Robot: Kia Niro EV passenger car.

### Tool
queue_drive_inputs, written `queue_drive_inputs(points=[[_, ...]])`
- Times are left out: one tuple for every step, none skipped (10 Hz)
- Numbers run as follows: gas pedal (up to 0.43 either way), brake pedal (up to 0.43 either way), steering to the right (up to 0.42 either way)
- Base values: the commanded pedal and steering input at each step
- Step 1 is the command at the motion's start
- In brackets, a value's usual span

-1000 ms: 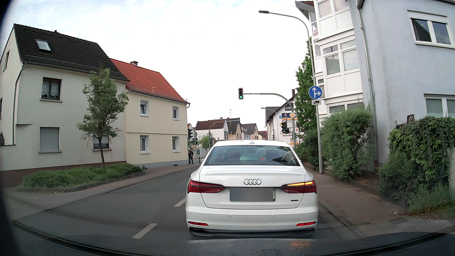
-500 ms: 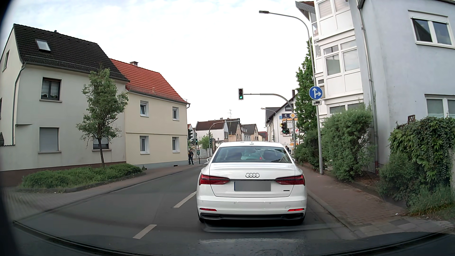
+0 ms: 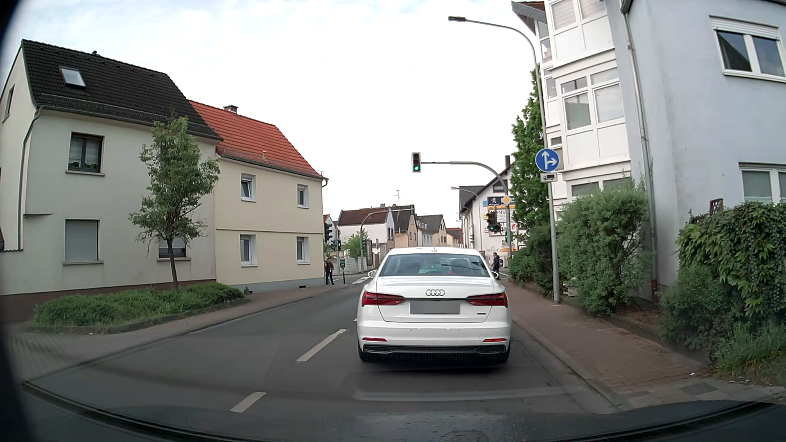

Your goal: Follow the waypoints while adhering to traffic rules and regulations

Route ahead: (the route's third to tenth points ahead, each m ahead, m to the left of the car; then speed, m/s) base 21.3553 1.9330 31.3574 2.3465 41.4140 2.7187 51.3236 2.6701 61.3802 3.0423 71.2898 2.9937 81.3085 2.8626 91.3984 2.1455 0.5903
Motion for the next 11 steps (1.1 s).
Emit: queue_drive_inputs(points=[[0.15, 0.0, -0.004], [0.189, 0.0, -0.004], [0.228, 0.0, -0.004], [0.248, 0.0, -0.004], [0.248, 0.0, -0.004], [0.26, 0.0, -0.004], [0.28, 0.0, -0.004], [0.287, 0.0, -0.004], [0.287, 0.0, -0.004], [0.287, 0.0, -0.004], [0.287, 0.0, -0.004]])
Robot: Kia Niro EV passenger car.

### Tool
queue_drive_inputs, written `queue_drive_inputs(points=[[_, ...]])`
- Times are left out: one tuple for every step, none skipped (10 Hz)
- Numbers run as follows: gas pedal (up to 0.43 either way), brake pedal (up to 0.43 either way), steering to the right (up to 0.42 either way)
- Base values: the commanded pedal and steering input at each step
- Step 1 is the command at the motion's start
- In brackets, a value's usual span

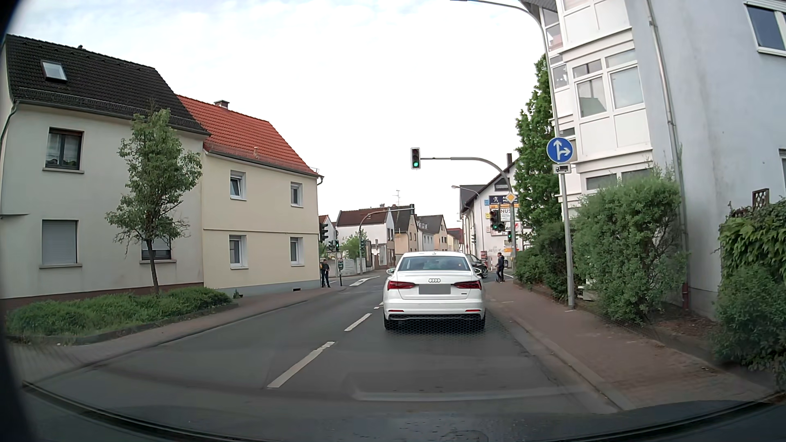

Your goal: Follow the waypoints while adhering to traffic rules and regulations

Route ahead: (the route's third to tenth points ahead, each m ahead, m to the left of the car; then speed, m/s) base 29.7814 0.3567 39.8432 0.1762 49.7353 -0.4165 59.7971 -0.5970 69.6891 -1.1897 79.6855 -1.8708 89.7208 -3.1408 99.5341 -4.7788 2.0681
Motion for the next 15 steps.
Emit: queue_drive_inputs(points=[[0.287, 0.0, -0.004], [0.299, 0.0, -0.004], [0.311, 0.0, -0.004], [0.311, 0.0, -0.004], [0.311, 0.0, -0.004], [0.311, 0.0, -0.004], [0.319, 0.0, -0.004], [0.319, 0.0, -0.004], [0.319, 0.0, -0.004], [0.319, 0.0, -0.004], [0.319, 0.0, -0.002], [0.319, 0.0, 0.0], [0.319, 0.0, 0.0], [0.319, 0.0, 0.001], [0.319, 0.0, 0.001]])
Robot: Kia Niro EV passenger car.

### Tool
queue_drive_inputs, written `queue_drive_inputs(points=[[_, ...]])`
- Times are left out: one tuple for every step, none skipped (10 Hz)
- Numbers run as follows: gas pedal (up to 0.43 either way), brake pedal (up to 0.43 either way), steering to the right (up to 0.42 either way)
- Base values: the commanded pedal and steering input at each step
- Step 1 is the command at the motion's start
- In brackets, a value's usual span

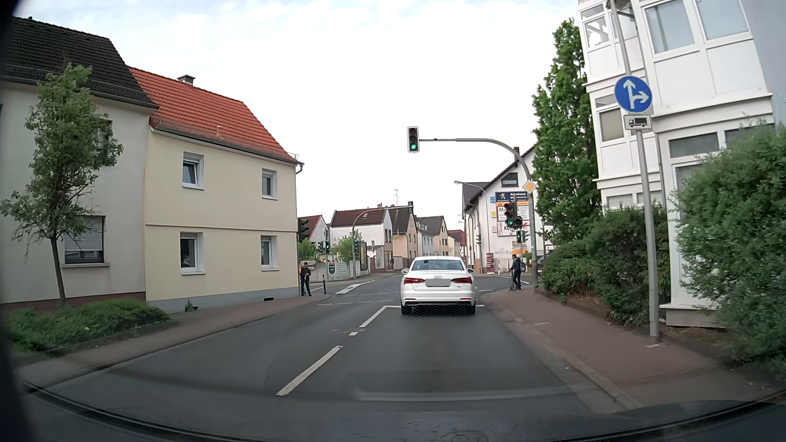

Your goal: Follow the waypoints while adhering to traffic rules and regulations

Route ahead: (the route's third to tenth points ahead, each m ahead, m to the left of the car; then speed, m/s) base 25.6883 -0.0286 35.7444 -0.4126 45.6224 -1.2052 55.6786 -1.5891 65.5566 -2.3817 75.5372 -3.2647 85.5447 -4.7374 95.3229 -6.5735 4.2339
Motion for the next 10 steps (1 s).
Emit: queue_drive_inputs(points=[[0.319, 0.0, 0.003], [0.319, 0.0, 0.006], [0.319, 0.0, 0.008], [0.319, 0.0, 0.007], [0.319, 0.0, 0.008], [0.319, 0.0, 0.009], [0.319, 0.0, 0.008], [0.319, 0.0, 0.008], [0.319, 0.0, 0.007], [0.319, 0.0, 0.007]])
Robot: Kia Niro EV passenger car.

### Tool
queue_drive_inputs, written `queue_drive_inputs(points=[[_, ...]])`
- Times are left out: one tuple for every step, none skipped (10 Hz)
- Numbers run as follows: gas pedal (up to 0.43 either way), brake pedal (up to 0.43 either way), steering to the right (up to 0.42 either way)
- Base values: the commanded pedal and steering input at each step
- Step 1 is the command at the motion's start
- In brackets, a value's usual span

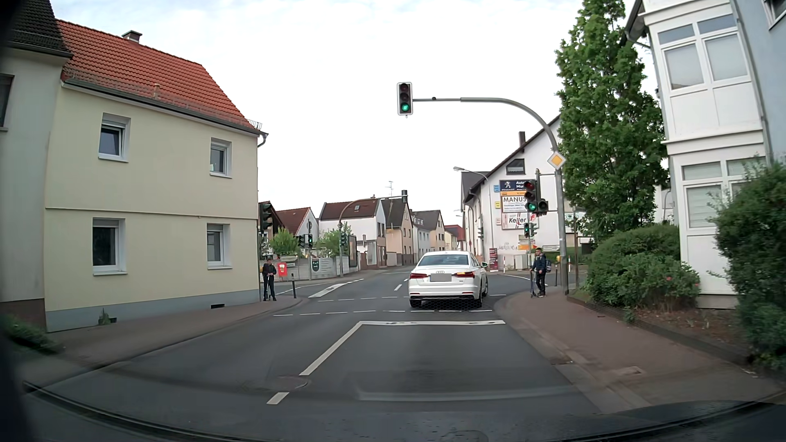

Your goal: Follow the waypoints while adhering to traffic rules and regulations

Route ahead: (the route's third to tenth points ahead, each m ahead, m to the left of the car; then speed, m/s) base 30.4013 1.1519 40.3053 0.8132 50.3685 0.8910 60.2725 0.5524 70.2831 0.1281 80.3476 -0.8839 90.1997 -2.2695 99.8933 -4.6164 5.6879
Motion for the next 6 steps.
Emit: queue_drive_inputs(points=[[0.319, 0.0, 0.006], [0.319, 0.0, 0.003], [0.319, 0.0, 0.003], [0.319, 0.0, 0.003], [0.319, 0.0, 0.003], [0.319, 0.0, 0.003]])
